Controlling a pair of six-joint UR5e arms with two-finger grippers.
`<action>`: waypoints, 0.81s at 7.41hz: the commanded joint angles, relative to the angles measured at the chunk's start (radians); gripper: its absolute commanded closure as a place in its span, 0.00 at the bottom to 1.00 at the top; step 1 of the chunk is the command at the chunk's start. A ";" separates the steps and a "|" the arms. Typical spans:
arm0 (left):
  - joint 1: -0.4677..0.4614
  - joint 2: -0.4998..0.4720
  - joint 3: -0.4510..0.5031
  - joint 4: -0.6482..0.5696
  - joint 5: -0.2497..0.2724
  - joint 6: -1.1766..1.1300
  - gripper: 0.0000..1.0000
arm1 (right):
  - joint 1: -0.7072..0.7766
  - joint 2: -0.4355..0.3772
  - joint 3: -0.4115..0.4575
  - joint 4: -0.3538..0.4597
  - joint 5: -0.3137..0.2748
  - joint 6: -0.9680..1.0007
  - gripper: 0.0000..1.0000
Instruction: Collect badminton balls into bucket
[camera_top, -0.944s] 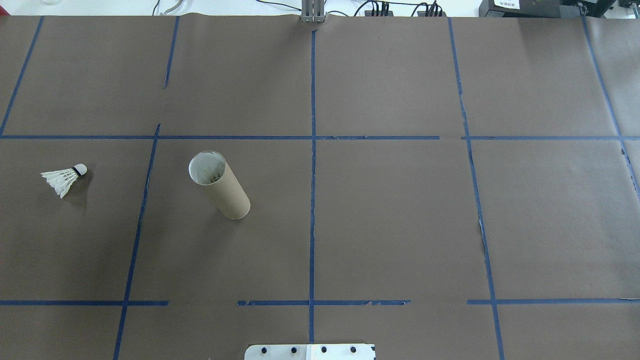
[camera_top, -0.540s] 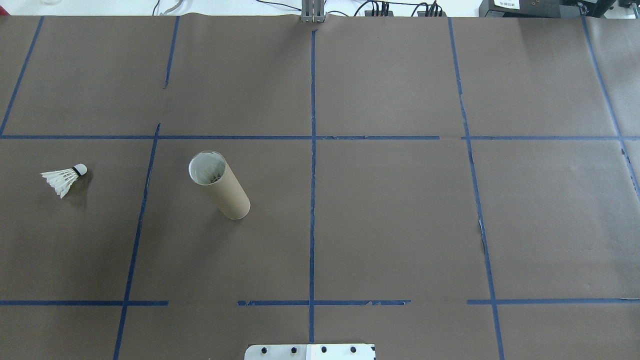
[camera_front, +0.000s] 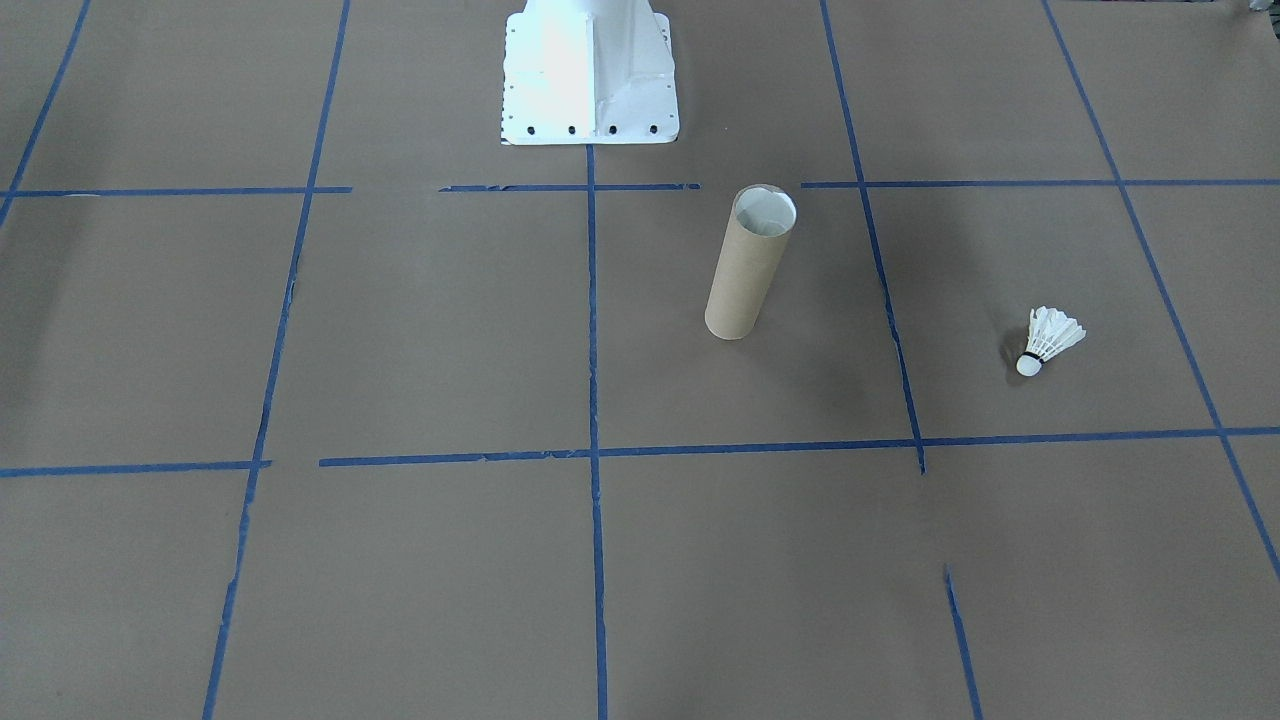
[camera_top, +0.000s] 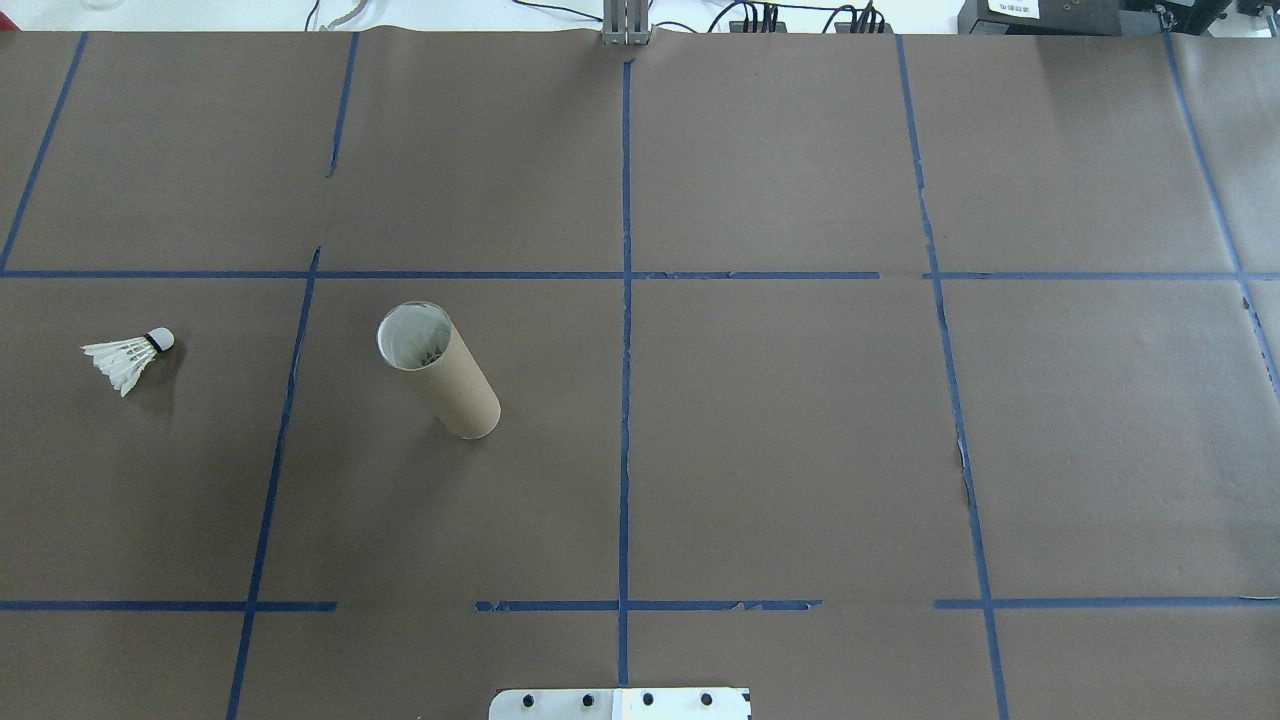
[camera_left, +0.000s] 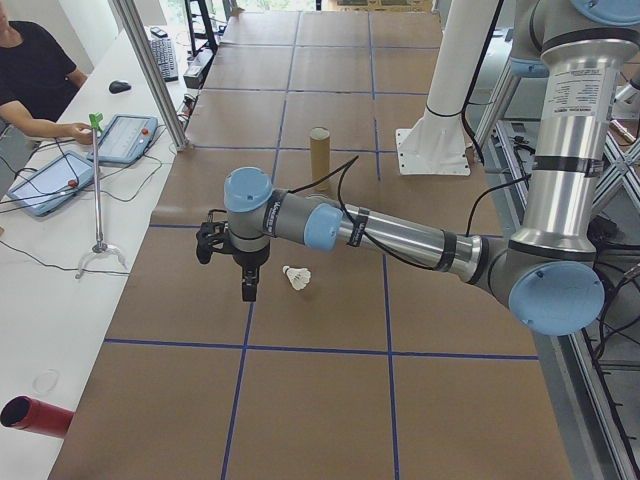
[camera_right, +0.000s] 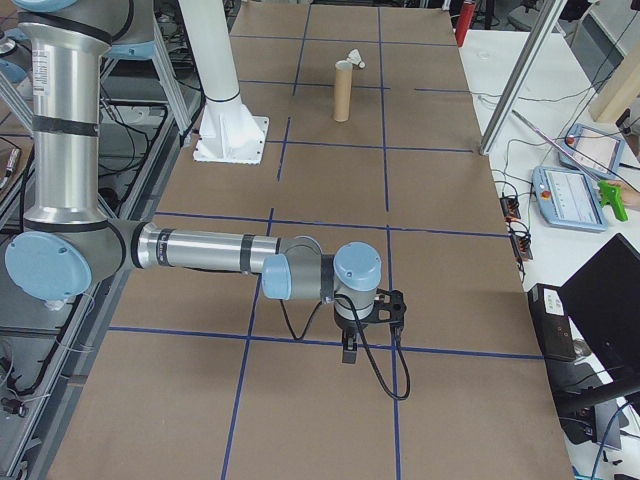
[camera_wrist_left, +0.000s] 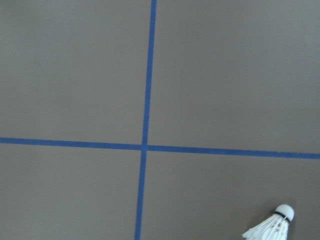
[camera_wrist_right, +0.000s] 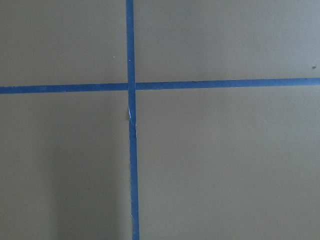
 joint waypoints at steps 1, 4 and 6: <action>0.080 0.006 -0.026 -0.087 -0.103 -0.181 0.00 | 0.000 0.000 0.000 0.000 0.000 0.000 0.00; 0.133 0.150 0.016 -0.532 -0.167 -0.471 0.00 | 0.000 0.000 0.000 0.000 0.000 0.000 0.00; 0.135 0.245 0.146 -0.969 -0.176 -0.638 0.00 | 0.000 0.000 0.000 0.000 0.000 0.000 0.00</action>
